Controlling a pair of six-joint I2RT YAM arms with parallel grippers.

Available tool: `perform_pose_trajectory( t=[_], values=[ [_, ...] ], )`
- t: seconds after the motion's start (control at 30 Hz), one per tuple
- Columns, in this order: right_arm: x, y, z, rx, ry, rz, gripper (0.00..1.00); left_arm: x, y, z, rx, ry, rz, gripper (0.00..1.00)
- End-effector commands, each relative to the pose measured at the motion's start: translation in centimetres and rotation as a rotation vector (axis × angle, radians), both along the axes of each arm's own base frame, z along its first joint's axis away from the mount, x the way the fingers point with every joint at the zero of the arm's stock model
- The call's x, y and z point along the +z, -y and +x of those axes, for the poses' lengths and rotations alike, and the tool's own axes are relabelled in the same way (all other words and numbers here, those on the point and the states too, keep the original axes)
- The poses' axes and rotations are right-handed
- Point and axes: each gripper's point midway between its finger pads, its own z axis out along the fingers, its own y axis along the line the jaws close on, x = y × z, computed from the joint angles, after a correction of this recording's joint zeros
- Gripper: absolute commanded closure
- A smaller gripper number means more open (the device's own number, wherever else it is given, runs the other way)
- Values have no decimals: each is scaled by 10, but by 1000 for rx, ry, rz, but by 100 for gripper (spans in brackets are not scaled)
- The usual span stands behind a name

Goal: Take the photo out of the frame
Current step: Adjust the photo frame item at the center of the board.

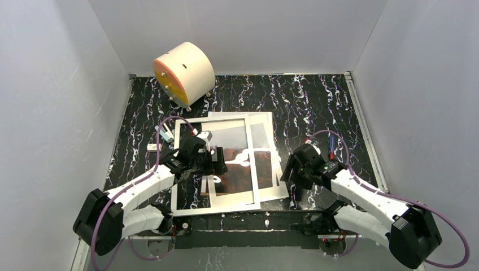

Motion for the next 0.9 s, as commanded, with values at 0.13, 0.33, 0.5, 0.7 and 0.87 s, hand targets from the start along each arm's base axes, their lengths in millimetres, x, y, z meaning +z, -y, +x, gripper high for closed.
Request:
perform_pose_trajectory(
  t=[0.13, 0.33, 0.5, 0.7, 0.87],
  values=[
    [-16, -17, -18, 78, -110, 114, 31, 0, 10, -5, -48, -20, -45, 2],
    [-4, -30, -9, 100, -75, 169, 43, 1, 10, -5, -46, -17, -46, 2],
    [18, -34, 5, 99, -8, 178, 66, 0, 10, -5, -47, -19, -44, 2],
    [39, -70, 3, 198, -4, 376, 77, 2, 11, -2, -45, -11, -43, 2],
    [24, -80, -4, 199, -76, 418, 81, 4, 12, 1, -47, -2, -41, 2]
  ],
)
